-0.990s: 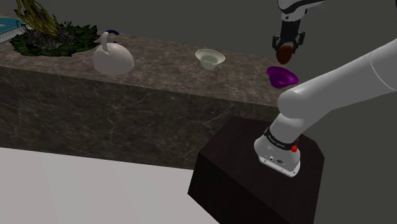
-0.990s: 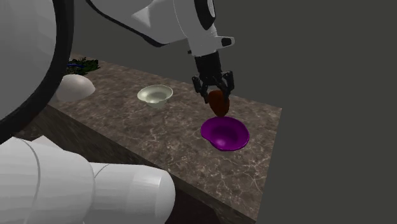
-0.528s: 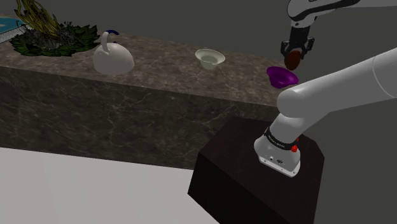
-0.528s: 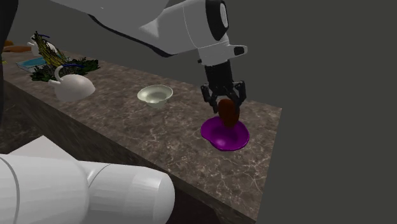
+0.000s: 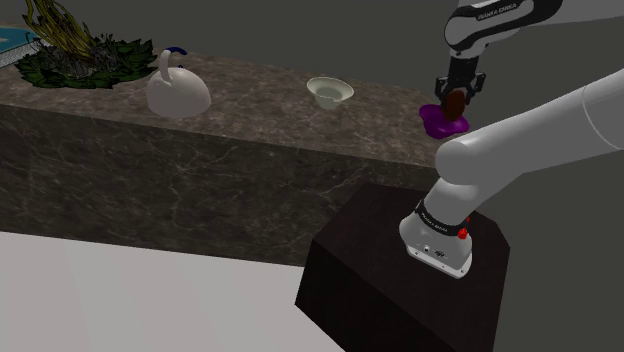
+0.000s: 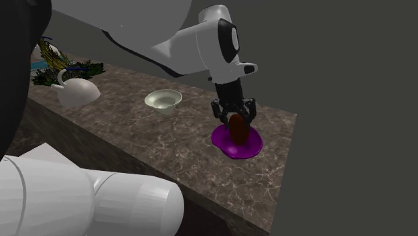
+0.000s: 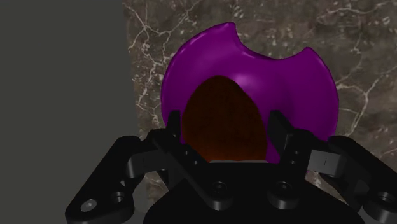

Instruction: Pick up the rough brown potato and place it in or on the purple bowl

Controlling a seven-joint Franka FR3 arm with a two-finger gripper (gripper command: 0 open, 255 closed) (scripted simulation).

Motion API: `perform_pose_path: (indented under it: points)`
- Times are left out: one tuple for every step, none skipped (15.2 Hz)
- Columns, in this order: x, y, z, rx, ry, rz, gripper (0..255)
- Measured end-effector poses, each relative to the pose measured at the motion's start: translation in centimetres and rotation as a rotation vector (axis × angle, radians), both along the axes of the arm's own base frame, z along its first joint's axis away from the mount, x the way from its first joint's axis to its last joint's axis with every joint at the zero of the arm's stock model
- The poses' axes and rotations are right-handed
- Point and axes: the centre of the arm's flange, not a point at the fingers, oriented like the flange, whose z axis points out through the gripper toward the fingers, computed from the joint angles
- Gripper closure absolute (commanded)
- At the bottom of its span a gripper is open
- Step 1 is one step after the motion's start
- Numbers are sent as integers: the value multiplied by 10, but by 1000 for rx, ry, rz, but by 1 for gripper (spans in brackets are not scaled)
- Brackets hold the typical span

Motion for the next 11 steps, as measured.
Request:
perform_pose_path:
  points:
    - [-1, 1, -5, 0, 0, 0, 255]
    - [-1, 0, -11, 0, 0, 0, 255]
    - [0, 0, -15, 0, 0, 0, 255]
    - [0, 0, -16, 0, 0, 0, 255]
    - [0, 0, -17, 0, 0, 0, 255]
    - [0, 0, -17, 0, 0, 0, 255]
    - [0, 0, -17, 0, 0, 0, 255]
    - [0, 0, -18, 0, 0, 0, 255]
    - [0, 0, -18, 0, -1, 0, 255]
    - [0, 0, -18, 0, -1, 0, 0]
    - [0, 0, -18, 0, -1, 0, 0]
